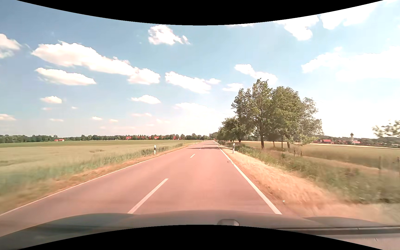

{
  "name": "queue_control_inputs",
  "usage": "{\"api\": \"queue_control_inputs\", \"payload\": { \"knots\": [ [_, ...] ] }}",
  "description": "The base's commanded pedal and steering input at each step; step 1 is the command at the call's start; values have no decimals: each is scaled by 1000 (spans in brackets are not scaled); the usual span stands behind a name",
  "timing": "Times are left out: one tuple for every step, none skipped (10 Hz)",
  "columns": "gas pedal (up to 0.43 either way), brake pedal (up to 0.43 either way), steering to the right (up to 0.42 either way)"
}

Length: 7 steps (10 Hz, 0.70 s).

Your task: Follow the waypoints while adhering to traffic rules and regulations

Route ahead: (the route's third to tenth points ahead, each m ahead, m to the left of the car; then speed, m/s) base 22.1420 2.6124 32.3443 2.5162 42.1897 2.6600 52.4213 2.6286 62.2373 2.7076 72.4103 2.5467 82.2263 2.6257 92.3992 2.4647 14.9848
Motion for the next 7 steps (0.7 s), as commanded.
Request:
{"api": "queue_control_inputs", "payload": {
  "knots": [
    [110,0,-2],
    [110,0,-2],
    [110,0,0],
    [110,0,1],
    [110,0,1],
    [110,0,1],
    [110,0,1]
  ]
}}
